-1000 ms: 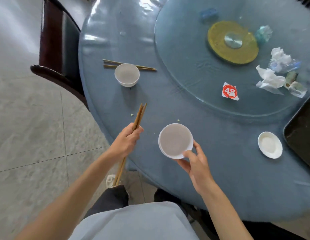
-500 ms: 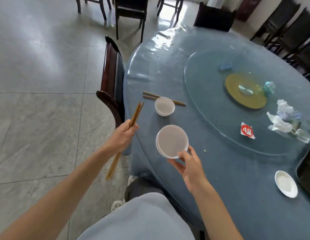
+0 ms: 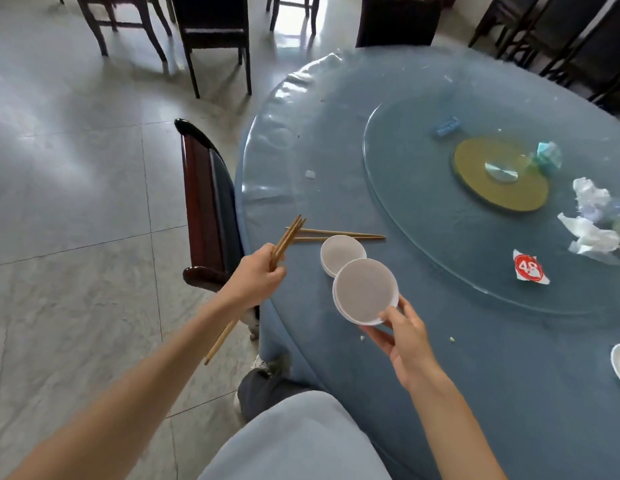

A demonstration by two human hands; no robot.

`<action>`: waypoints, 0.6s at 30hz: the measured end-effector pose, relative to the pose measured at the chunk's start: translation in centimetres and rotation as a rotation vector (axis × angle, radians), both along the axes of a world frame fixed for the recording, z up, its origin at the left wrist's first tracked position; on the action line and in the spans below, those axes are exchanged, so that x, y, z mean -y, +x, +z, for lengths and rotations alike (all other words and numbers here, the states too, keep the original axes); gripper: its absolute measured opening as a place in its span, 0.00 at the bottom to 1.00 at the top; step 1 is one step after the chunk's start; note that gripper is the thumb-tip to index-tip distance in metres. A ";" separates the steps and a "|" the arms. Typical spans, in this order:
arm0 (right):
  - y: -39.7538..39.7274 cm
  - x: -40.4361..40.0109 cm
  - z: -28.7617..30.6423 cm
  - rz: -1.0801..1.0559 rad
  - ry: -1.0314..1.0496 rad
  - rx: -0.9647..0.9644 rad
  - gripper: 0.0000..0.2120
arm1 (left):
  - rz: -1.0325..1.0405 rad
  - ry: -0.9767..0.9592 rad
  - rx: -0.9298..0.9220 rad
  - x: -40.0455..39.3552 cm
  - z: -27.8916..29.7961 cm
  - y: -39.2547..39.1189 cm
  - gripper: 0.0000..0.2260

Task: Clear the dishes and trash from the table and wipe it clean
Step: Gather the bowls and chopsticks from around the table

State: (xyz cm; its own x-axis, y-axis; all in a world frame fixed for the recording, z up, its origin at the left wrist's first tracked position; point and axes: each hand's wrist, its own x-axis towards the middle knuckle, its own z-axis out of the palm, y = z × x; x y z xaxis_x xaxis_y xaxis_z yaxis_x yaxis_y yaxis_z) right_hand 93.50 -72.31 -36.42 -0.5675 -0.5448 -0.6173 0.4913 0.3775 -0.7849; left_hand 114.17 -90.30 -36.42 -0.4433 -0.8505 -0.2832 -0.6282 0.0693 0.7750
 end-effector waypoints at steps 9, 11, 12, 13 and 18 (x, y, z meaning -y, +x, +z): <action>-0.6 8.6 -1.6 -0.226 0.090 0.025 0.18 | -0.236 -0.038 0.240 11.8 -1.8 -5.5 0.06; -0.8 9.6 -1.7 -0.241 0.100 0.035 0.17 | -0.280 -0.008 0.249 13.1 -2.5 -7.0 0.07; -0.9 10.1 -1.8 -0.247 0.103 0.042 0.16 | -0.300 0.021 0.244 13.6 -2.9 -7.8 0.08; -1.0 10.4 -2.1 -0.253 0.113 0.045 0.16 | -0.323 0.051 0.246 14.1 -3.2 -8.6 0.08; -0.8 11.6 -4.2 -0.337 0.185 0.067 0.15 | -0.496 0.090 0.282 16.5 -5.5 -12.7 0.08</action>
State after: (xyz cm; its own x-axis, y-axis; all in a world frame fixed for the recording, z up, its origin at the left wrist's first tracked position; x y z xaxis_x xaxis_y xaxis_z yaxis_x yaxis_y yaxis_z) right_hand 92.72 -83.95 -40.63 -0.6509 -0.2105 -0.7294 0.6600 0.3179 -0.6807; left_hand 101.50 -106.75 -41.88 -0.6801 -0.5271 -0.5096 -0.7201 0.3502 0.5990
